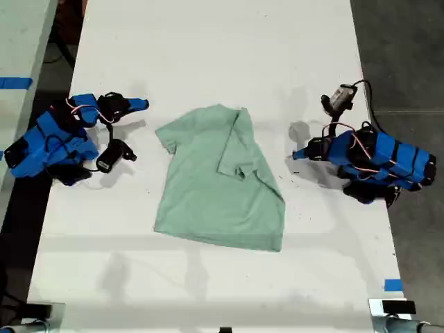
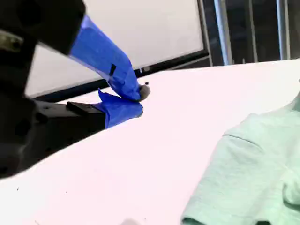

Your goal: Fold t shirt

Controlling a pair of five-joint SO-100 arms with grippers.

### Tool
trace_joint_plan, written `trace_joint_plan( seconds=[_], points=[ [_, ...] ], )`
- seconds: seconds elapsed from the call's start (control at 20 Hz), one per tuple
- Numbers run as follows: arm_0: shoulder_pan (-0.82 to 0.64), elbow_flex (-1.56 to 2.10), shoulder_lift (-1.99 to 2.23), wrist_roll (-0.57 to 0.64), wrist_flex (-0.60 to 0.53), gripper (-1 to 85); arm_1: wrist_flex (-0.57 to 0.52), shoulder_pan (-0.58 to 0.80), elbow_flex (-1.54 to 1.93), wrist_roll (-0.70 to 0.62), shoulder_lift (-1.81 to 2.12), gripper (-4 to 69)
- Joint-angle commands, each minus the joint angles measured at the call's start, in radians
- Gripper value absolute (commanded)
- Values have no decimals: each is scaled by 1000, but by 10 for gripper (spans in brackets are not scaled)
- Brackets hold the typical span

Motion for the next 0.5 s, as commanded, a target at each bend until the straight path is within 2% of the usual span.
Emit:
trace_joint_plan(
  seconds=[0.0,0.25,0.35,0.45],
  points=[
    [-61,38,8,-25,23,-3,12,40,51,-25,11,9],
    [-63,38,8,-25,23,-3,12,43,51,-26,11,9],
    [-35,-18,9,34,3,-4,12,43,51,-26,11,9],
    [-83,-152,-17,95,0,-4,12,51,51,-28,11,9]
  ],
)
